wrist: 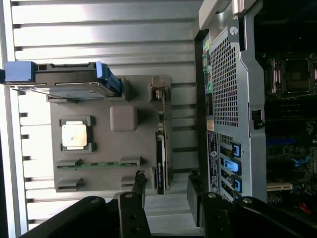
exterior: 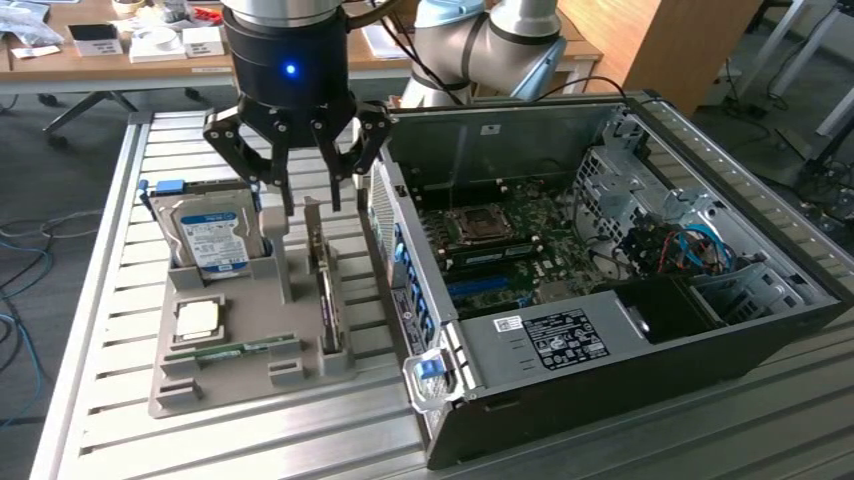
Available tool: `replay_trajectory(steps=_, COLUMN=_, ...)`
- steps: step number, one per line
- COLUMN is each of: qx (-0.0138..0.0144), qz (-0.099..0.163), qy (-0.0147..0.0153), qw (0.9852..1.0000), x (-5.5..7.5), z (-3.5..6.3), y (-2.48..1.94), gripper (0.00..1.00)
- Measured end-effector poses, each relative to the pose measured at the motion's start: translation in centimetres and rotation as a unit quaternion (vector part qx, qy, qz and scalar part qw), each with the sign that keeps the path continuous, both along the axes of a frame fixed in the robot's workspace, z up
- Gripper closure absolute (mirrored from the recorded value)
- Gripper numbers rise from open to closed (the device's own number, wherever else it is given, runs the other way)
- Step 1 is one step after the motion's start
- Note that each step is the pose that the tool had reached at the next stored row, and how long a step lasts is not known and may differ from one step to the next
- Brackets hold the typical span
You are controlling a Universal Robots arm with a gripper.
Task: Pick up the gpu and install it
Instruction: 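Pick up the gpu and move the gpu toward the slot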
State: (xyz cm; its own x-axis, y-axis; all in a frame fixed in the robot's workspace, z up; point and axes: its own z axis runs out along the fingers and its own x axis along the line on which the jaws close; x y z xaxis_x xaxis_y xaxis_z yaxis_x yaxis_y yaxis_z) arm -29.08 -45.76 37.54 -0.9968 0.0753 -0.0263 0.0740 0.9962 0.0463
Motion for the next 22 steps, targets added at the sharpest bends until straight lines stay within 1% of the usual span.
replay_trajectory(steps=7, qx=0.0000, qz=0.000, qy=0.0001, qw=1.0000, x=0.0, z=-0.27, y=0.00, gripper=0.53)
replay_trajectory(steps=13, qx=-0.0001, qz=0.000, qy=0.0001, qw=1.0000, x=0.0, z=-1.04, y=0.00, gripper=0.53)
replay_trajectory(steps=22, qx=0.0001, qz=0.000, qy=-0.0001, qw=1.0000, x=0.0, z=-1.20, y=0.00, gripper=0.53)
